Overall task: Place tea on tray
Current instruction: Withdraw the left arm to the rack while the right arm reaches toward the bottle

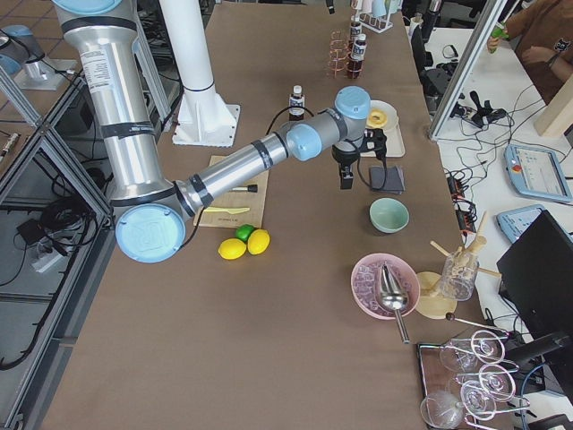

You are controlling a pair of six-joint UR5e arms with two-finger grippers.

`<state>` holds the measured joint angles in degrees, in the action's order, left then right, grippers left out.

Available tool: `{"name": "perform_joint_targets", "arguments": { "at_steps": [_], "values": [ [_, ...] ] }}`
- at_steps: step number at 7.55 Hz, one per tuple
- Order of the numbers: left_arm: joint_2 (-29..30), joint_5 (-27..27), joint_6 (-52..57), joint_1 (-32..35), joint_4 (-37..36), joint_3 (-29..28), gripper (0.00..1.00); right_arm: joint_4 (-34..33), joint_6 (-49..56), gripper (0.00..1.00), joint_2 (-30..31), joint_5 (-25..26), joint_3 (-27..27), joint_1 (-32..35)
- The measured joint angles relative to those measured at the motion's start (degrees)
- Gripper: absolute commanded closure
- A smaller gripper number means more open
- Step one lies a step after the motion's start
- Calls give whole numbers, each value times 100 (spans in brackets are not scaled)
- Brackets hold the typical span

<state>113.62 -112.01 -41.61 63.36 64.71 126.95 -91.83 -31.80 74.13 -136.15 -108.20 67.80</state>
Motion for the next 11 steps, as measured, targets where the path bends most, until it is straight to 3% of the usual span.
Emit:
{"name": "perform_joint_targets", "arguments": {
  "at_steps": [2,4,7,9,11],
  "values": [
    [-236,-578,1594,1230,13,-621,3,-604,-404,0,-902,207,15,-503],
    [-797,-852,3337,1982,216,-1025,3,-903,-1278,0,-1769,757,132,-1244],
    [-1957,-1449,4657,2311,1493,-1439,3,-964,-2146,0,-2239,1181,165,-1653],
    [-2213,-1497,4943,2352,2415,-2185,3,-1197,-2780,0,-2633,1504,147,-1991],
    [-2230,-1495,5058,2428,2788,-2732,3,-1797,-3156,0,-3104,1974,76,-2508]
  ]
}}
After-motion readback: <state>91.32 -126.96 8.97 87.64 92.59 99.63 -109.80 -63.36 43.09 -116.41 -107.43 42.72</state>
